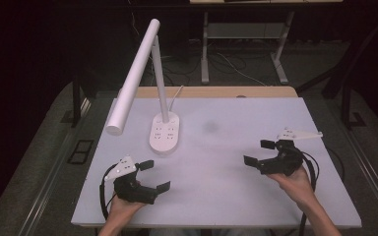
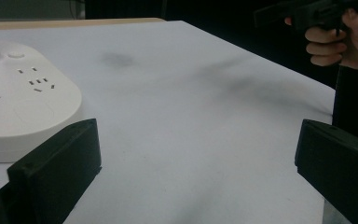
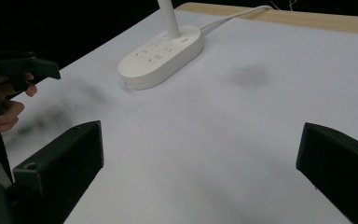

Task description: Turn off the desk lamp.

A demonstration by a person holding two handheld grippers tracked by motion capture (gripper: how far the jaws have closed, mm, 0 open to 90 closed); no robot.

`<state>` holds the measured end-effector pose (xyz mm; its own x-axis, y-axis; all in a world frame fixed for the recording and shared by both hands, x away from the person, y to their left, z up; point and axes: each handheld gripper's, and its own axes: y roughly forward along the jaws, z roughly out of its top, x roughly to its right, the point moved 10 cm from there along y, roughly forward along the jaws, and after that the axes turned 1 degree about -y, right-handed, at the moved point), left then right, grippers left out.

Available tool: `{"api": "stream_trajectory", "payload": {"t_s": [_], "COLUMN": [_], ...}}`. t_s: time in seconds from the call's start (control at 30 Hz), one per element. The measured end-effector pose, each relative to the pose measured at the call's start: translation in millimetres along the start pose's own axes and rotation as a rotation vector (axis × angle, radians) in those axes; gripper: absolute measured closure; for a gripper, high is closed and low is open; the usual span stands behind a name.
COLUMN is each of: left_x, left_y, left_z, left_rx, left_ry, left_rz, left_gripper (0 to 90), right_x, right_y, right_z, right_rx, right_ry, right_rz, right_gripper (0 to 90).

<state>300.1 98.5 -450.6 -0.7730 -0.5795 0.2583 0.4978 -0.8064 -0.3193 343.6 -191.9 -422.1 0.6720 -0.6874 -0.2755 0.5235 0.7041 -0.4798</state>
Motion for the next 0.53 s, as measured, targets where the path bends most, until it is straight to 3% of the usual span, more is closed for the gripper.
{"api": "stream_trajectory", "payload": {"t_s": [0.37,0.53], "left_x": [0.3,0.7], "left_y": [0.1,1.2], "left_z": [-0.7,-0.4], "left_rx": [-0.006,-0.006], "left_ry": [0.005,0.005], "left_rz": [0.001,-0.001], "left_gripper": [0.0,0.0], "right_x": [-1.9,-0.3], "right_y": [-21.6,-25.9], "right_z": [-49.6,-60.9], "right_rx": [0.008,-0.003], "right_ry": [0.034,0.028], "right_rz": [-0.047,-0.063], "right_gripper": [0.6,0.6]}}
